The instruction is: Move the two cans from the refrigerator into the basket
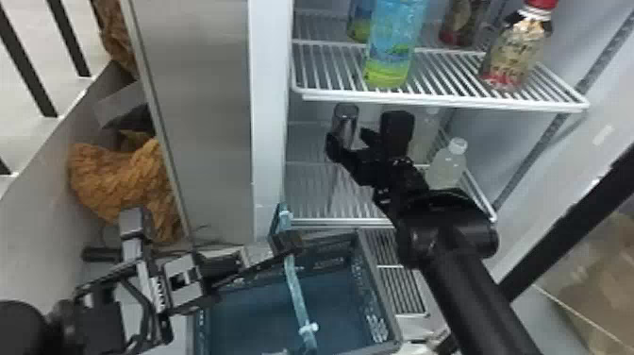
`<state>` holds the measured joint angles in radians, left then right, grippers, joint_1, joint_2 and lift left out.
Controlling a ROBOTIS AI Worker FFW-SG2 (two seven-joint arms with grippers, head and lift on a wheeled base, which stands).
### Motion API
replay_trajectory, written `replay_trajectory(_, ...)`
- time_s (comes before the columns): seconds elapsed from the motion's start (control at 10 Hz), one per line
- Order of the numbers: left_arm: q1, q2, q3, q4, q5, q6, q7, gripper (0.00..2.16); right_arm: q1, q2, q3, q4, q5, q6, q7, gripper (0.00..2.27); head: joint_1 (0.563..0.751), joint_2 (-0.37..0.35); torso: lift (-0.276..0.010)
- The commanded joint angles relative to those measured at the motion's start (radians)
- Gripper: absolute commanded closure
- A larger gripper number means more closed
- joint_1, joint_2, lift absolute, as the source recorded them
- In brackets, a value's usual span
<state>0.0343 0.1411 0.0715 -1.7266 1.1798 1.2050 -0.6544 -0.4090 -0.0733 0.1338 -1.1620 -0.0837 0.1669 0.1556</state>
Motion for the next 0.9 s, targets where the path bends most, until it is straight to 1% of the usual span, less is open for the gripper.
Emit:
replay_trajectory(0.0,0.002,0.0,-0.004,0.0,0.007,0.0,-0.001,1.21,-0.006,0.0,0.002,0.002,0.02,0.002,-0.007,1.2,0.695,-0.145,-0.219)
replay_trajectory(0.1,0.002,0.0,-0.002,0.0,0.007,0.0,-0.001,1.21,-0.001,-0.002,0.002,0.0,0.036,-0.005,-0.01,1.28,0.695,-0.146,-0.219)
replay_trajectory(0.6,0.005,0.0,-0.004,0.0,0.005,0.0,-0.001,1.21,0.026,-0.006,-0.004,-0.042,0.056,-0.005,-0.013,1.28,0.695,-0.152,-0.219)
replay_trajectory(0.8,0.005,0.0,-0.004,0.002,0.005,0.0,-0.001,1.21,0.08,-0.011,-0.018,-0.138,0.066,0.027,-0.018,1.28,0.695,-0.157,-0.219)
